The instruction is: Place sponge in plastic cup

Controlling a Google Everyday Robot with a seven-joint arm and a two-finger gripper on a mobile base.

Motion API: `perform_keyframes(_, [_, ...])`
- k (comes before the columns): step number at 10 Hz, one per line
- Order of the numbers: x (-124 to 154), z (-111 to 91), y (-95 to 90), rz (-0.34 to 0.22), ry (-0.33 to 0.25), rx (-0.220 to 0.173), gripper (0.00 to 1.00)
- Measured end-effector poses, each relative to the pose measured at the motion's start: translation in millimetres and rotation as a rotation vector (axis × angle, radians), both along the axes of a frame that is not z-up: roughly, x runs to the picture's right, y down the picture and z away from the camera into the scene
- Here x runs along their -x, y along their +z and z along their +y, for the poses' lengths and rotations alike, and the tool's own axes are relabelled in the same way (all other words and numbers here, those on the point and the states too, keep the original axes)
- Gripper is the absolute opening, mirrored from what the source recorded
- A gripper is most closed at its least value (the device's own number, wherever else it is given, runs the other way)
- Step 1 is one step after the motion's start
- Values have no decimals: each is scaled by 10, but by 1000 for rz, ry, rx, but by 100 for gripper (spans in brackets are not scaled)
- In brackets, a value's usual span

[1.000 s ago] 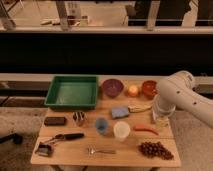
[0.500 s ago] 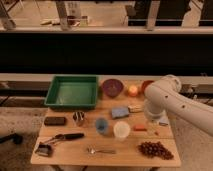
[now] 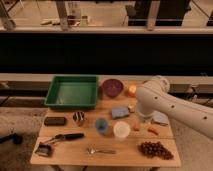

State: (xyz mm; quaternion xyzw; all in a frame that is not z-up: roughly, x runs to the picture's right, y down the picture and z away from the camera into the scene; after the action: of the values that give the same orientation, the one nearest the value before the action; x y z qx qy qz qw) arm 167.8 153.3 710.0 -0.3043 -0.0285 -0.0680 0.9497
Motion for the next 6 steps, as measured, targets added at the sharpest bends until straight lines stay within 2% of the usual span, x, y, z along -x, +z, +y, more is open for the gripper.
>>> perform_keyframes(2, [307, -115, 28, -59, -1, 0, 80])
perform_keyframes(4, [573, -325, 124, -127, 7, -6, 80])
perform_keyframes(6, [630, -512, 221, -181, 23, -28, 80])
